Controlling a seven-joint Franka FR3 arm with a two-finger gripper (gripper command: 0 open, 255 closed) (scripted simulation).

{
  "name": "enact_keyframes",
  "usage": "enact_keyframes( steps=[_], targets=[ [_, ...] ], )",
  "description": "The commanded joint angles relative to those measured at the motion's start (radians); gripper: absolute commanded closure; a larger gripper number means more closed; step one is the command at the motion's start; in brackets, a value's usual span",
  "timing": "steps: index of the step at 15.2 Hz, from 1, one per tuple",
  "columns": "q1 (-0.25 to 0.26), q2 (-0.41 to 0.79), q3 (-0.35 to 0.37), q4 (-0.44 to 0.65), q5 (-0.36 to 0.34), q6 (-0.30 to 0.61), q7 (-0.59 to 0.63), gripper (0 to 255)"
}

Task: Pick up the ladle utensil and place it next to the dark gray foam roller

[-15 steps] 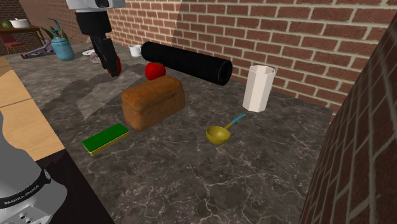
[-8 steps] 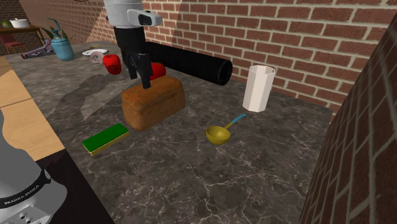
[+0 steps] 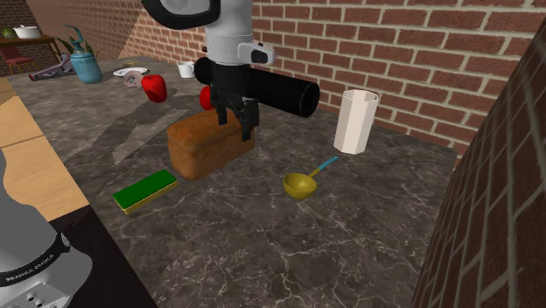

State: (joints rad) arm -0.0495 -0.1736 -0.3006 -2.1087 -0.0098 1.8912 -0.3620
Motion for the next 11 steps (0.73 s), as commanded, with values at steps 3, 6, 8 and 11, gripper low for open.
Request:
enact_keyframes(
  steps=[3,6,8,11],
  targets=[
    [-0.018,0.181,-0.045,0.142,0.069,0.004,-0.115,0],
    [-0.044,0.314,-0.063,0.258,0.127,-0.008,-0.193,0],
    [-0.068,0.405,-0.067,0.344,0.166,-0.024,-0.24,0],
    [-0.113,0.545,-0.063,0.49,0.219,-0.061,-0.3,0]
  ],
)
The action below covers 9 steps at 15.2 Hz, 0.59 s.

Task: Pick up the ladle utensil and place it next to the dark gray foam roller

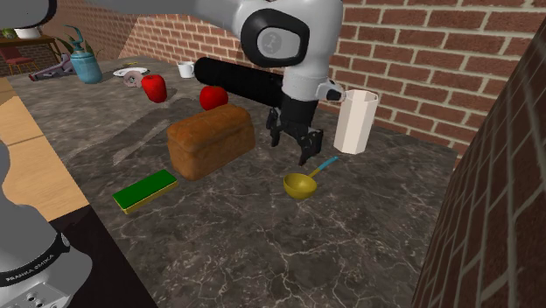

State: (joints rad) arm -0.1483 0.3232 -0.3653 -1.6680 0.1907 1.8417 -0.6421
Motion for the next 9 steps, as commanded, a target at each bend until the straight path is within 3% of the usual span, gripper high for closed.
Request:
enact_keyframes(
  steps=[1,6,9],
  targets=[
    [-0.031,0.096,0.006,0.103,0.035,-0.027,-0.037,0],
    [-0.121,0.336,0.034,0.404,0.097,-0.126,-0.09,0],
    [-0.115,0.335,0.036,0.362,0.099,-0.085,-0.093,0]
  ],
)
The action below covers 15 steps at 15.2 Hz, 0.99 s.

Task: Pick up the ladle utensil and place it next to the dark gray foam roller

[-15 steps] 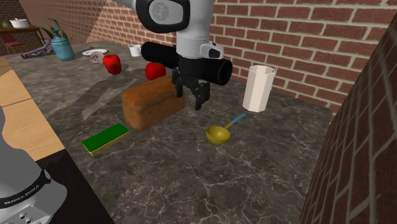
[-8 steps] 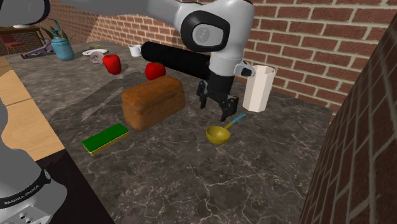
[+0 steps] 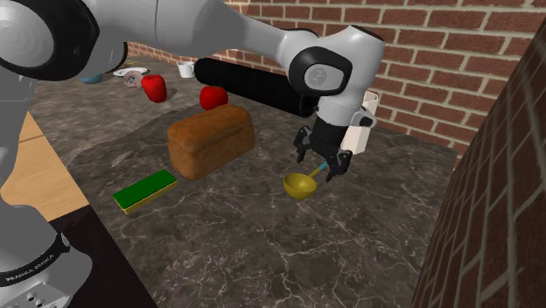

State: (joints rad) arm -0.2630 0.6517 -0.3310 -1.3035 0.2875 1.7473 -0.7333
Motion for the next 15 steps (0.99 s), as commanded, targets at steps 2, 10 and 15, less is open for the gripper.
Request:
enact_keyframes(
  steps=[2,10,15],
  targets=[
    [0.004,0.008,0.003,-0.028,0.004,0.035,-0.005,0],
    [0.008,0.01,0.005,-0.059,0.007,0.068,-0.008,0],
    [0.008,0.01,0.005,-0.059,0.007,0.068,-0.008,255]
  ],
)
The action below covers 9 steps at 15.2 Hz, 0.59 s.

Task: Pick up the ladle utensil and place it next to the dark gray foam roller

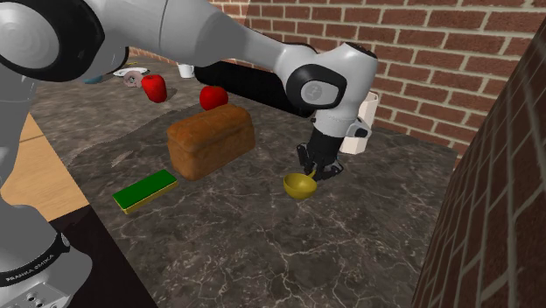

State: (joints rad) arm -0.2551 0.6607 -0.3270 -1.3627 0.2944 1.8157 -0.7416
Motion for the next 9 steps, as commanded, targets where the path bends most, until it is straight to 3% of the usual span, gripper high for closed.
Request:
enact_keyframes(
  steps=[1,9],
  targets=[
    [0.001,0.0,0.001,-0.002,0.0,0.0,0.0,255],
    [0.0,-0.008,-0.001,0.013,-0.003,-0.021,0.004,255]
  ],
)
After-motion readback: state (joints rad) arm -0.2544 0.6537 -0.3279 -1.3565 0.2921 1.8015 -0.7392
